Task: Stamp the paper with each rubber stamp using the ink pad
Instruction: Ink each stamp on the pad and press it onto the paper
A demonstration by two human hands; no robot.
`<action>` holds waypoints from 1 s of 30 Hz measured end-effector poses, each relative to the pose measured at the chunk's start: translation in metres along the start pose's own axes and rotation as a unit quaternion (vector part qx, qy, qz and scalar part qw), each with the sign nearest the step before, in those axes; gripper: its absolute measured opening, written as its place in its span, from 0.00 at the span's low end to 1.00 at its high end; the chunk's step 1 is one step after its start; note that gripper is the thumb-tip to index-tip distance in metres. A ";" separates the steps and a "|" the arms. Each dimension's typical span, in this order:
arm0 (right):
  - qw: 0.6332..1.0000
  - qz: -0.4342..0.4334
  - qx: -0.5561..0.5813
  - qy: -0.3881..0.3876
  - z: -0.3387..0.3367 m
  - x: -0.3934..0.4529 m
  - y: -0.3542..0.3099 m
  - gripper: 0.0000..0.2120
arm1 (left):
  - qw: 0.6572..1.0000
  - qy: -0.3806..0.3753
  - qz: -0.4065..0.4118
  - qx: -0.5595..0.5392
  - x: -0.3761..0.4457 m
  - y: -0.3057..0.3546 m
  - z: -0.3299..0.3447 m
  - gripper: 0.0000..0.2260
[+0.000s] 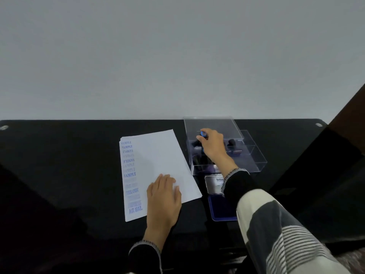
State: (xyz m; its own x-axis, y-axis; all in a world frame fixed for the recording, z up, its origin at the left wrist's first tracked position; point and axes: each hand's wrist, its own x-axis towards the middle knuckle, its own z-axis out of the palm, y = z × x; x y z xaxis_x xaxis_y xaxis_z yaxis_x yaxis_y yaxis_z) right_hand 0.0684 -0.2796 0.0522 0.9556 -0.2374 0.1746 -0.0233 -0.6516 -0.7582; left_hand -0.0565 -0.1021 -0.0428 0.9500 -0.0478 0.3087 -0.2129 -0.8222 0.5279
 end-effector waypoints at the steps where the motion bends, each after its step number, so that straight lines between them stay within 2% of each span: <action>1: 1.000 -0.001 -0.017 -0.016 0.002 0.003 0.001 0.13 | 1.000 -0.001 -0.001 0.001 0.000 -0.001 0.000 0.10; 9: 0.997 -0.005 -0.064 -0.033 0.008 0.017 0.005 0.09 | 1.000 -0.002 -0.007 0.012 0.001 -0.001 0.004 0.09; 12: 0.998 0.017 -0.051 -0.034 0.012 0.019 0.006 0.12 | 1.000 -0.006 -0.009 0.016 0.001 -0.001 0.003 0.10; 20: 0.999 0.035 0.021 0.033 0.011 0.022 0.011 0.11 | 1.000 0.001 -0.011 0.023 0.001 0.000 0.003 0.10; 30: 0.999 0.024 -0.026 -0.033 0.011 0.028 0.013 0.13 | 1.000 0.004 -0.013 0.023 0.000 -0.001 0.005 0.09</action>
State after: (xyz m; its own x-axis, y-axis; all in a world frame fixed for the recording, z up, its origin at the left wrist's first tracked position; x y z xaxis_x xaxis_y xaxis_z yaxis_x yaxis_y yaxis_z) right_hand 0.0981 -0.2867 0.0405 0.9702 -0.2229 0.0953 -0.0838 -0.6771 -0.7311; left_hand -0.0550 -0.1042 -0.0476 0.9532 -0.0220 0.3014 -0.1774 -0.8481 0.4992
